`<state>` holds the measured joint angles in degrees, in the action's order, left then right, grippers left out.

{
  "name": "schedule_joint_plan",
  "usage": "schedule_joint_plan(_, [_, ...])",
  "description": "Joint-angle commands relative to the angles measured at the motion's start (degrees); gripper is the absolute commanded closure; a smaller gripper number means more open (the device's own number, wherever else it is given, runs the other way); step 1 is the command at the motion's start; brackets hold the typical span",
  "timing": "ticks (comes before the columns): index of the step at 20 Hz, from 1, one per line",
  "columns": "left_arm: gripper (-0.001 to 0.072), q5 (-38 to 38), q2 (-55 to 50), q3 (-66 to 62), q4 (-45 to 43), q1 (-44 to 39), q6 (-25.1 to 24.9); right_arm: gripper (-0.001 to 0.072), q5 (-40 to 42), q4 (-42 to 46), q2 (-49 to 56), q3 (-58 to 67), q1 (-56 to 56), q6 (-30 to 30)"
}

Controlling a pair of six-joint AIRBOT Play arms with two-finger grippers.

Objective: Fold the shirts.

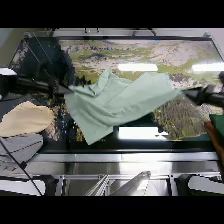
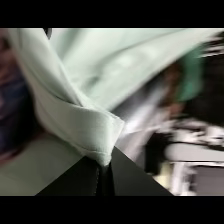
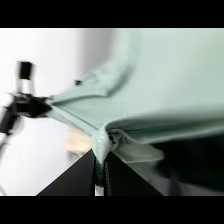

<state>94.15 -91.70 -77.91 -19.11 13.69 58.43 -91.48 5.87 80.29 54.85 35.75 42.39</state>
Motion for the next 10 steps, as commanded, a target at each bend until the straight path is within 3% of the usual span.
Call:
schedule_joint_plan(1, [0.0684,11.87,9.57,-3.54,40.48,5.35,-2.1,0.0696,-7.19,-26.91,-14.6,3.65,5.38,0.44])
schedule_joint_plan(6, [0.0684,10.47,26.69,-3.54,82.23,10.4,-9.25,0.0696,9.42,-52.41,-39.78,4.31,13.35,-1.16])
schedule_joint_plan(8, [0.0692,9.44,32.83,-3.54,88.67,14.05,-11.52,0.0696,14.99,-58.99,-44.68,4.33,13.73,-6.23])
schedule_joint_plan(10, [0.0692,6.95,37.4,-3.52,87.82,21.2,-7.63,0.0696,17.68,-60.3,-46.47,4.72,13.7,-6.21])
